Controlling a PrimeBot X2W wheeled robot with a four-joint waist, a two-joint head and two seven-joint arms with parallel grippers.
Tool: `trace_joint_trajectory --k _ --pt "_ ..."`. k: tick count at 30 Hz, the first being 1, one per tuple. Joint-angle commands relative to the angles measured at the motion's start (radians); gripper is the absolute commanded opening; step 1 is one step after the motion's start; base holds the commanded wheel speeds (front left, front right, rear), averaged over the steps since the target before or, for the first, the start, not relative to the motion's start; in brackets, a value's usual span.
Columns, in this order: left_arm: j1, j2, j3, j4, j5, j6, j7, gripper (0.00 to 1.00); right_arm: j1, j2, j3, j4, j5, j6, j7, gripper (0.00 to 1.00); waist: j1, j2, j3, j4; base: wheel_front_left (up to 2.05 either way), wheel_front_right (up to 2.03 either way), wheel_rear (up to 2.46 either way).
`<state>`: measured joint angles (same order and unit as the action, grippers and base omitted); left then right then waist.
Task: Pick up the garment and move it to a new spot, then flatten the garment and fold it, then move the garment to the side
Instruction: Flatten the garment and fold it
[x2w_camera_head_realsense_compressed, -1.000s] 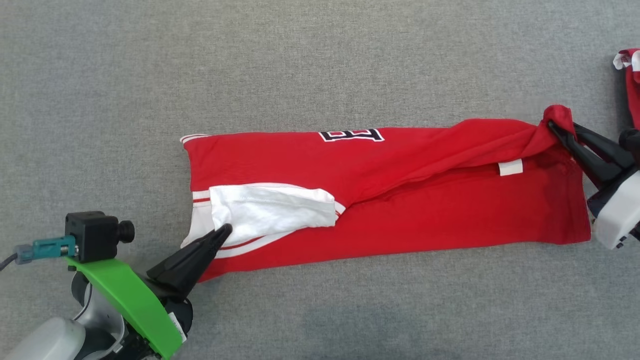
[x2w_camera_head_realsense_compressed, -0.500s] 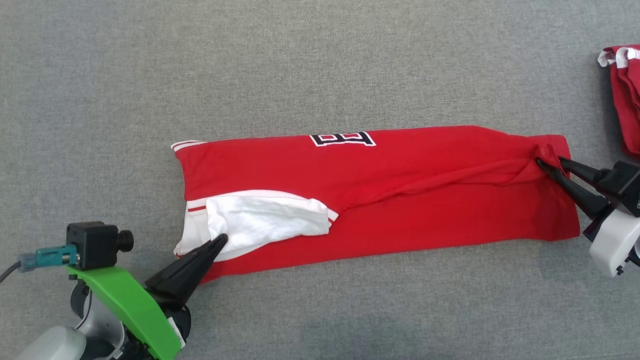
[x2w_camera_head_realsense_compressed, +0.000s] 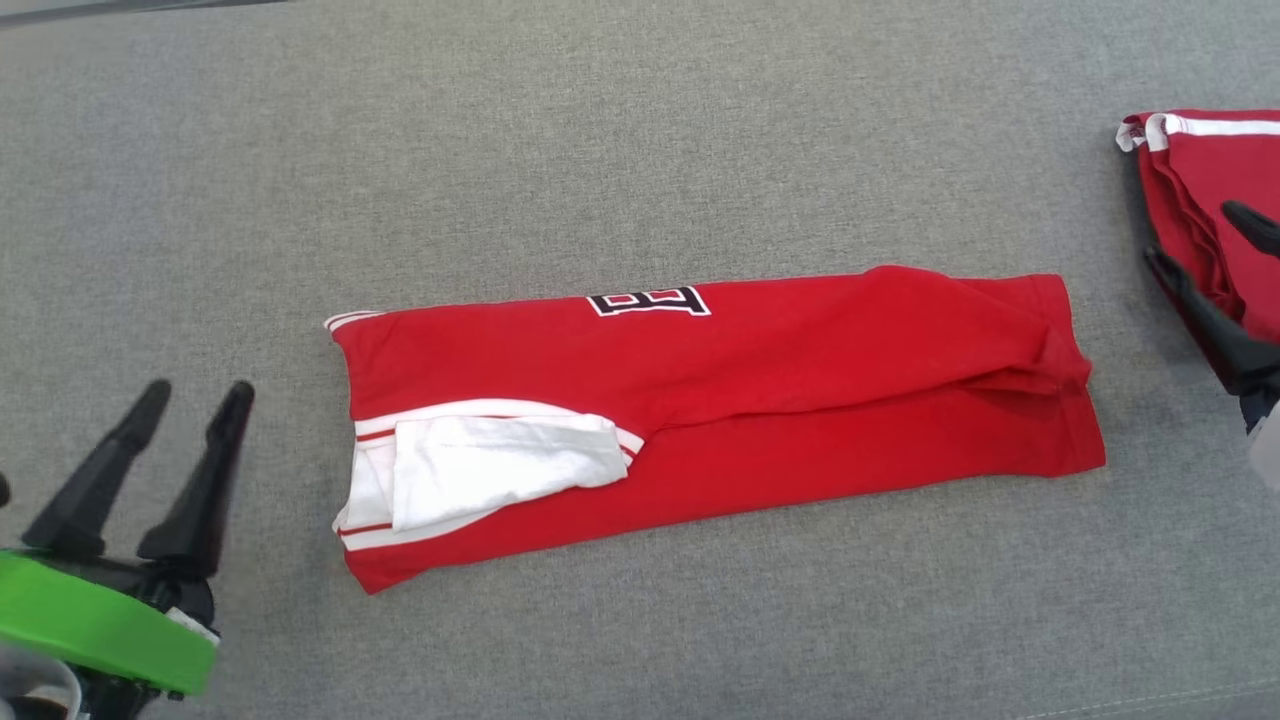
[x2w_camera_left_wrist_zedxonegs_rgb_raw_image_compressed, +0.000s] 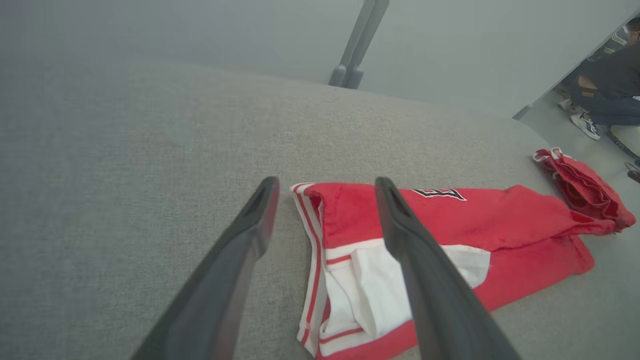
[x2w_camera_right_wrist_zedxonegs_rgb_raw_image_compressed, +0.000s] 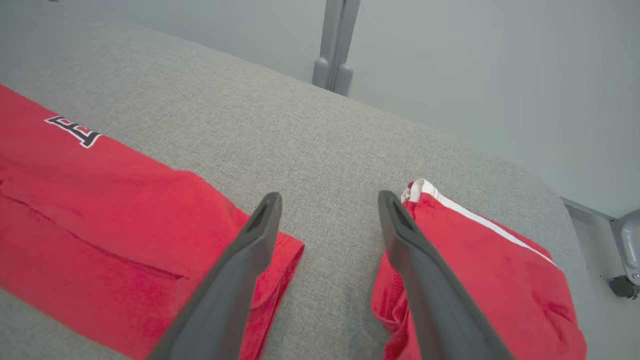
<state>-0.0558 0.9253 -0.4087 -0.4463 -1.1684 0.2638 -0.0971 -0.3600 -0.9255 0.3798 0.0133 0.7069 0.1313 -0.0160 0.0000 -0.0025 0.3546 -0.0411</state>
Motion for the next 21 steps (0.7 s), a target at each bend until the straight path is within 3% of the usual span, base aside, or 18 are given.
trace_joint_trajectory --k 1,6,10,12,14,21 --pt "0.016 0.008 0.024 -0.008 0.027 0.017 -0.031 1.0 0.028 0.035 -0.049 0.002 0.018 -0.001 0.022 1.0 0.0 0.0025 -0.005 0.0 0.0 0.0 0.0" --pt "0.024 -0.009 0.071 -0.017 0.074 0.045 -0.113 1.0 0.086 0.217 -0.221 0.027 0.053 -0.001 0.108 1.0 0.0 0.0025 -0.01 0.006 0.0 0.0 0.0" --pt "-0.004 -0.022 0.055 0.019 0.161 0.046 -0.141 1.0 0.105 0.365 -0.284 0.072 0.022 0.0 0.17 1.0 0.0 0.0025 -0.009 0.024 0.0 0.0 0.0" --pt "-0.026 -0.044 0.035 0.037 0.198 0.027 -0.15 1.0 0.1 0.422 -0.299 0.106 -0.005 0.0 0.184 1.0 0.0 0.0025 -0.011 0.038 0.0 0.0 0.0" --pt "-0.038 -0.076 0.021 0.065 0.216 0.014 -0.154 1.0 0.092 0.465 -0.309 0.144 -0.034 -0.001 0.193 1.0 0.0 0.0025 -0.01 0.052 0.0 0.0 0.0" --pt "-0.058 -0.147 -0.011 0.176 0.26 -0.016 -0.163 1.0 0.095 0.521 -0.33 0.233 -0.085 -0.001 0.21 1.0 0.0 0.0025 -0.012 0.096 0.0 0.0 0.0"
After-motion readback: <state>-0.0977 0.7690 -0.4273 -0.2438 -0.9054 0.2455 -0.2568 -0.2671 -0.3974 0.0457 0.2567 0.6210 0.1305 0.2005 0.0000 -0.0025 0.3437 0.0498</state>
